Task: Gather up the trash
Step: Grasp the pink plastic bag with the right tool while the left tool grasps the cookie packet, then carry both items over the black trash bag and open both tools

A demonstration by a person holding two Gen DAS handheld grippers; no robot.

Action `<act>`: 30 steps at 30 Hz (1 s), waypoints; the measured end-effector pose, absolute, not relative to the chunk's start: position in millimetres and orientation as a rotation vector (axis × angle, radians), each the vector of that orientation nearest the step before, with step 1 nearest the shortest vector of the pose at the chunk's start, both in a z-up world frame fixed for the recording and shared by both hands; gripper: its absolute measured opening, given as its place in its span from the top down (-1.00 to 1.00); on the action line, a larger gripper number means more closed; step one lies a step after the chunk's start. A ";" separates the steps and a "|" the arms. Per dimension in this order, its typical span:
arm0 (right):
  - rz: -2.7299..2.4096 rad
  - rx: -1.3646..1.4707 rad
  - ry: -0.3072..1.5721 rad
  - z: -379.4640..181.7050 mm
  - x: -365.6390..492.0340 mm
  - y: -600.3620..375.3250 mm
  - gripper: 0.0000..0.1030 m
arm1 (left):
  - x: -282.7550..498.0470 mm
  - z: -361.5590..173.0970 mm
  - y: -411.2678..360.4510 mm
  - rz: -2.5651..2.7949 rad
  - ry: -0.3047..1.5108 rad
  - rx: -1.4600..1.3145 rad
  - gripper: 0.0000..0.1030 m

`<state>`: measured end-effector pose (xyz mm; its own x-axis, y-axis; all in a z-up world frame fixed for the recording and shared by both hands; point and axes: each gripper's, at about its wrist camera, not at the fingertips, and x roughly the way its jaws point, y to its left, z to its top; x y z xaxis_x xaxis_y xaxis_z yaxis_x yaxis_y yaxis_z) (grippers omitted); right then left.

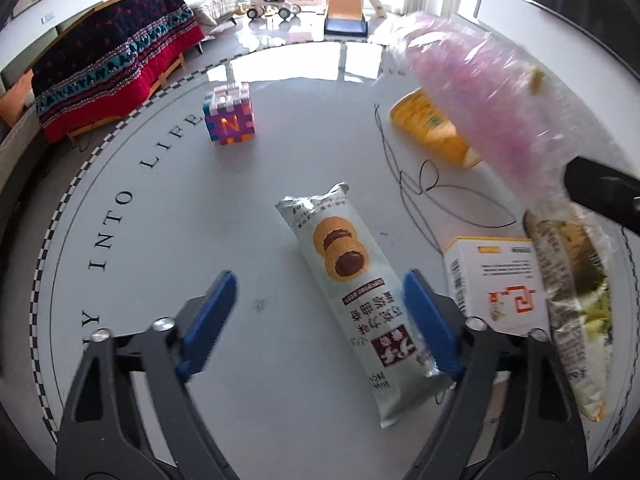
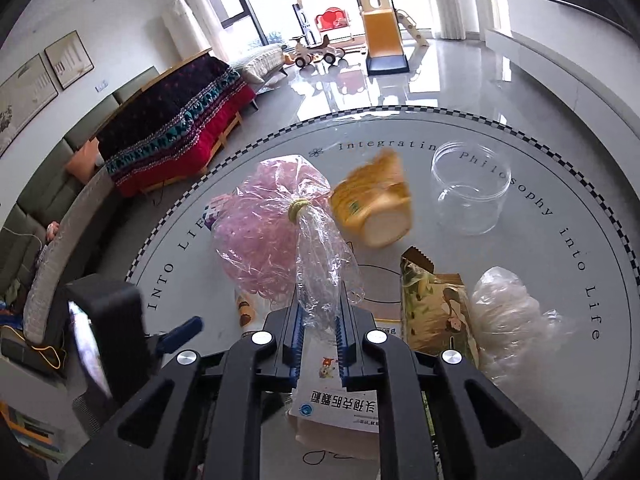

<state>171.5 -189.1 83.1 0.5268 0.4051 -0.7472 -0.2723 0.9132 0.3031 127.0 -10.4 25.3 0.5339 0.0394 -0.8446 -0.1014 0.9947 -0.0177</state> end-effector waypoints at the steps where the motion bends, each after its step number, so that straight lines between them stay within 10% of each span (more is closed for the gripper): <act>1: 0.410 0.158 0.933 83.9 172.2 -188.1 0.71 | 129.5 24.3 -10.8 0.068 1.002 -0.075 -0.45; 6: 0.422 0.170 0.931 86.4 168.8 -185.4 0.71 | 125.5 28.2 -24.0 -0.001 0.989 -0.012 0.27; 30: 0.515 0.152 0.901 129.7 57.3 -132.4 0.71 | -42.0 78.0 40.2 -0.068 0.924 -0.068 0.45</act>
<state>57.3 -132.4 129.7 0.5094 0.4879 -0.7089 -0.3633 0.8687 0.3368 -42.0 40.2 78.0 0.6010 -0.0877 -0.7944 0.0289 0.9957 -0.0881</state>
